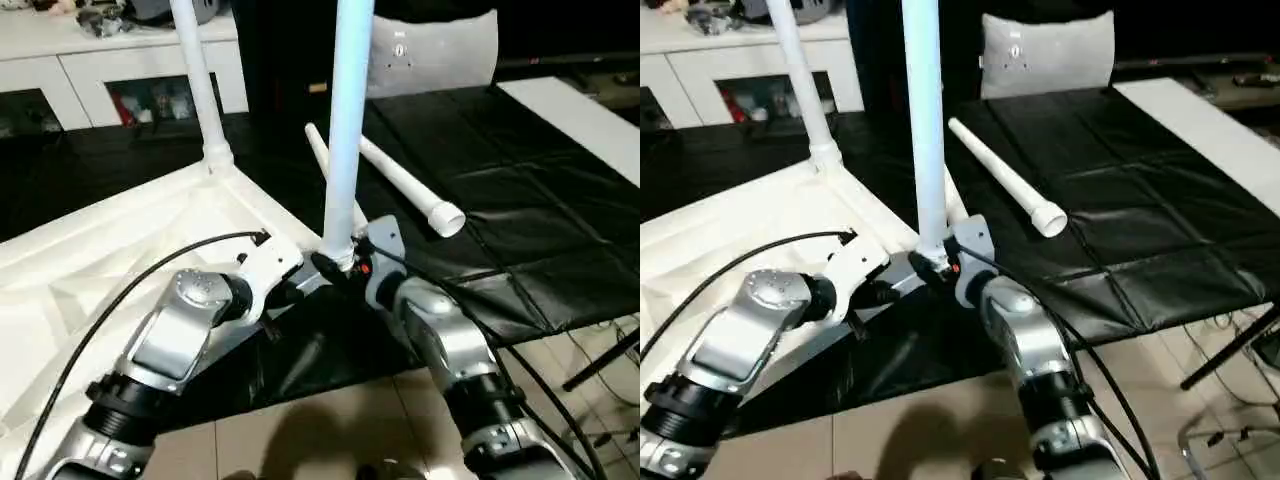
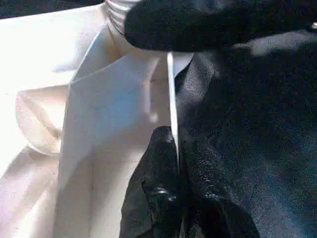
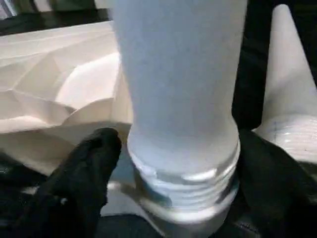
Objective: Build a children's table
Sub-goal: Rotate leg to tighten
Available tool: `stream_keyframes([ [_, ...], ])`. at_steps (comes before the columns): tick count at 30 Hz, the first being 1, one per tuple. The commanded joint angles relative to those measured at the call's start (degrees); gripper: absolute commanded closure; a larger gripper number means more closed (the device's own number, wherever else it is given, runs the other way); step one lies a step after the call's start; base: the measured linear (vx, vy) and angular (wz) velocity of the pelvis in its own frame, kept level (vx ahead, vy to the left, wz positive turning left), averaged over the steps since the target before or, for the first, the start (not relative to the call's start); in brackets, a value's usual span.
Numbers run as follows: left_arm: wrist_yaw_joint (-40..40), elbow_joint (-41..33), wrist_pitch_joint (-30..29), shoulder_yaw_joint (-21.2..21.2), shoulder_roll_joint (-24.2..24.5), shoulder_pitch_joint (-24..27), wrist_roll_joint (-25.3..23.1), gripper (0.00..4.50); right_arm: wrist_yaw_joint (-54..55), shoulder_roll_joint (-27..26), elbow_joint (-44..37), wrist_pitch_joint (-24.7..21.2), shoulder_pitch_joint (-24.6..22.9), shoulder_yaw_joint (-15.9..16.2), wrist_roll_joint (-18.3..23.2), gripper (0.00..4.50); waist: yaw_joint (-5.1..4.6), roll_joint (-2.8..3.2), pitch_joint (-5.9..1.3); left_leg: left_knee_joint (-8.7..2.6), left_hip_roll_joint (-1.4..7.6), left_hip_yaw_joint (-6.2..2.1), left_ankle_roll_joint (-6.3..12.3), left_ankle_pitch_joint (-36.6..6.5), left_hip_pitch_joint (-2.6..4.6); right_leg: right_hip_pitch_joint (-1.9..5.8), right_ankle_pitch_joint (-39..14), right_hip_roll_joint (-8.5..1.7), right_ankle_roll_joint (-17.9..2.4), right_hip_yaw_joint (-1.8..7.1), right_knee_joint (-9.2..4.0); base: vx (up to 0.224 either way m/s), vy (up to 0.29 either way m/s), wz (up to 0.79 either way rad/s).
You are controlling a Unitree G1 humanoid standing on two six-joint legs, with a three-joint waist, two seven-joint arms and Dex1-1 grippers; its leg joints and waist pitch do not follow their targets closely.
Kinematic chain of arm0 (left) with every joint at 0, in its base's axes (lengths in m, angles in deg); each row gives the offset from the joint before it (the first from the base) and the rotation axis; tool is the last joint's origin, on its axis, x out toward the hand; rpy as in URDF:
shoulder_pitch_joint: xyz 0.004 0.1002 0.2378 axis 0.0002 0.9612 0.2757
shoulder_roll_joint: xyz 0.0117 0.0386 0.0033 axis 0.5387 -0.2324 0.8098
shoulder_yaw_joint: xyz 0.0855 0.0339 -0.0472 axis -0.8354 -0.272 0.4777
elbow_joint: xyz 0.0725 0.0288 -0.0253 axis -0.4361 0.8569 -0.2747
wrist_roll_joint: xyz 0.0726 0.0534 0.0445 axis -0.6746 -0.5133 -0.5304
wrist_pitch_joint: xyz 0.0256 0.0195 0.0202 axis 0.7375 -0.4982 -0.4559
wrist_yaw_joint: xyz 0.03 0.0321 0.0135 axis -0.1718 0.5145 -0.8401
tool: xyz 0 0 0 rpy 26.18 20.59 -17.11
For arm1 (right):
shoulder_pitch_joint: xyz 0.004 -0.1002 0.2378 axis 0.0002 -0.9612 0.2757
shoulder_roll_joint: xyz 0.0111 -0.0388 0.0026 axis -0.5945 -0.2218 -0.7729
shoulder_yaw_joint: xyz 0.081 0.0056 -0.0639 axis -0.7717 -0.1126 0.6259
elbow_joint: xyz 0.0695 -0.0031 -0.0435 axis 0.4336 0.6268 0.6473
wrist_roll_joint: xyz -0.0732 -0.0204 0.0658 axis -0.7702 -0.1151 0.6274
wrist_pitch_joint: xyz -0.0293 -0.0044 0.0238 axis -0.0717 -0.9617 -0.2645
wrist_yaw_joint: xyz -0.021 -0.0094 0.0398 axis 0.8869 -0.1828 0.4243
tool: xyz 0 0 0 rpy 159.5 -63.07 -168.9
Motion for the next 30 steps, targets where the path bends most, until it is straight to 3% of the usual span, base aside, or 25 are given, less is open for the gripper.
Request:
stream_keyframes([
  [1,2.48,0.29,5.84,-0.65,2.15,-2.39,0.43,4.5,-6.4,1.97,-3.31,0.26,-2.03,3.34,1.67,0.31,-0.01,0.72,-3.67,-4.84,1.99,-0.36,3.43,-17.39,-0.15,2.75,-27.12,-4.56,-6.13,2.91,-6.35,0.0,0.0,0.0],
  [6,8.09,2.38,12.21,-1.51,6.64,-2.27,1.01,4.5,-13.88,7.43,-8.47,0.67,-3.46,3.3,3.34,0.04,0.09,0.77,-3.95,-4.77,2.26,-0.22,4.13,-15.22,-0.63,2.92,-25.45,-4.63,-7.28,3.01,-5.83,0.0,0.0,0.0],
  [7,10.7,2.86,14.7,-2.06,8.22,-2.2,1.42,4.5,-15.84,9.03,-9.3,0.77,-3.52,3.13,3.68,0.04,0.37,0.42,-4.21,-4.67,2.18,-0.2,4.46,-13.24,-0.84,3.12,-24.28,-4.72,-7.47,3.12,-5.78,0.0,0.0,0.0],
  [9,14.58,3.4,18.25,-2.96,10.56,-1.98,2.02,4.5,-18.89,11.3,-10.11,1.21,-3.47,3.37,3.84,0.04,0.49,0.73,-4.53,-4.68,2.62,-0.12,5.07,-9.09,-1.04,3.24,-17.83,-4.65,-9.08,3.31,-4.87,0.0,0.0,0.0],
  [14,22.89,4.82,24.93,-5.41,14.83,-2.19,3.27,4.5,-25.79,15.36,-11.21,1.66,-2.94,5.0,4.45,0.04,1.54,0.93,-4.95,-4.5,2.91,0.32,7.04,-4.04,-0.51,3.51,-4.94,-4.61,-13.92,3.44,-3.54,0.036,0.008,0.01],
  [15,23.79,5.31,26.13,-5.8,15.33,-2.41,3.18,4.5,-26.33,15.84,-10.77,2.37,-2.6,5.47,3.93,0.04,1.66,0.62,-4.99,-4.48,2.89,0.36,7.18,-3.85,-0.55,3.57,-4.84,-4.6,-14.01,3.37,-3.57,0.0,0.0,0.0],
  [17,24.99,6.44,28.04,-6.38,16.1,-2.89,3.0,4.5,-27.36,16.63,-10.28,3.27,-2.12,6.23,3.31,0.04,2.09,0.73,-4.82,-4.6,2.96,0.58,6.54,-5.08,-0.28,3.53,-6.75,-4.73,-13.96,3.45,-3.68,0.0,0.0,0.0],
  [18,25.68,7.2,29.01,-6.73,16.51,-3.26,2.81,4.5,-28.05,16.99,-9.76,3.85,-1.7,6.74,2.93,0.04,2.19,0.47,-4.83,-4.6,2.86,0.66,6.27,-5.61,-0.3,3.57,-7.83,-4.72,-13.69,3.45,-3.79,0.0,0.0,0.0],
  [21,27.97,9.59,32.23,-7.6,17.36,-4.49,2.34,4.5,-30.54,17.7,-8.31,5.36,-0.51,8.19,2.22,0.04,2.37,0.44,-4.55,-4.75,2.77,0.86,4.51,-8.25,-0.26,3.53,-13.34,-4.84,-12.14,3.61,-4.27,0.0,0.0,0.0],
  [22,28.52,10.3,33.21,-7.74,17.52,-4.8,2.23,4.5,-31.38,17.86,-8.21,5.54,-0.36,8.5,2.32,0.04,2.32,-0.16,-4.55,-4.81,2.81,0.93,4.42,-8.53,-0.27,3.61,-14.46,-4.92,-11.78,3.65,-4.46,0.0,0.0,0.0],
  [23,29.38,11.31,34.25,-7.99,17.72,-5.43,2.09,4.5,-32.96,17.67,-8.08,4.89,-0.03,8.8,3.05,0.04,2.45,-0.08,-4.56,-4.81,2.88,1.07,4.12,-9.08,-0.11,3.39,-16.76,-4.93,-10.89,3.7,-4.67,0.0,0.0,0.0],
  [30,31.19,13.55,37.27,-8.71,18.0,-6.61,2.06,4.5,-35.71,17.55,-8.28,2.78,0.22,10.04,4.59,0.58,2.76,-0.05,-4.89,-4.74,3.21,1.54,3.97,-7.03,-0.08,3.28,-14.57,-4.86,-10.98,3.69,-4.21,0.0,0.0,0.0],
])
